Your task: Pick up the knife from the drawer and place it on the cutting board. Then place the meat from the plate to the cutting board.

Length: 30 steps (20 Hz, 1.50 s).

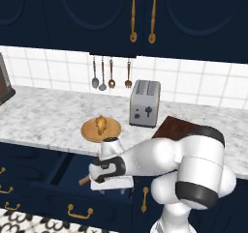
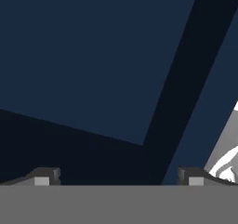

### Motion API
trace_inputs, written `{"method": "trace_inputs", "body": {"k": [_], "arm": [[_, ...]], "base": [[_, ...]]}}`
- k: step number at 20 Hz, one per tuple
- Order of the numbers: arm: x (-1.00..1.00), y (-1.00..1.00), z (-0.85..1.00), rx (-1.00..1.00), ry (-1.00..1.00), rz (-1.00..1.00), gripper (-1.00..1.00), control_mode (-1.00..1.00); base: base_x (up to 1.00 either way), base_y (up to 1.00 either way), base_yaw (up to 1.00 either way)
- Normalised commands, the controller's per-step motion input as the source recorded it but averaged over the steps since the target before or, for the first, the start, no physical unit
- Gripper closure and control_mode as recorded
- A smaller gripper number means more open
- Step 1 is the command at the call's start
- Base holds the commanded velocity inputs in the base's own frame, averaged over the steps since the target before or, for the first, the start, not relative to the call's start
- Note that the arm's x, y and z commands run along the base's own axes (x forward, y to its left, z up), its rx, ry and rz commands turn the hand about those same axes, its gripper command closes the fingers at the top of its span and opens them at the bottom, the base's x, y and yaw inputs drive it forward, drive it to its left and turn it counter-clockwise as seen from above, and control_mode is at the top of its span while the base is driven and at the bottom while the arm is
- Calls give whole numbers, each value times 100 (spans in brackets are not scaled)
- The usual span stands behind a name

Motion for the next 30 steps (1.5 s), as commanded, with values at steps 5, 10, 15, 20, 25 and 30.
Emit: {"method": "trace_inputs", "body": {"k": [5,10,15,20,25,30], "arm": [[-82,82,-65,0,0,-8,-100,-100],[-100,88,-4,0,0,-6,-100,-100],[12,38,91,0,-3,-13,-100,-100],[100,6,52,0,0,-13,-100,-100],[92,36,-45,-8,0,-6,-100,-100],[65,37,-24,-14,-6,-7,-100,-100]], "base": [[0,0,0],[0,0,0],[0,0,0],[0,0,0],[0,0,0],[0,0,0]]}}
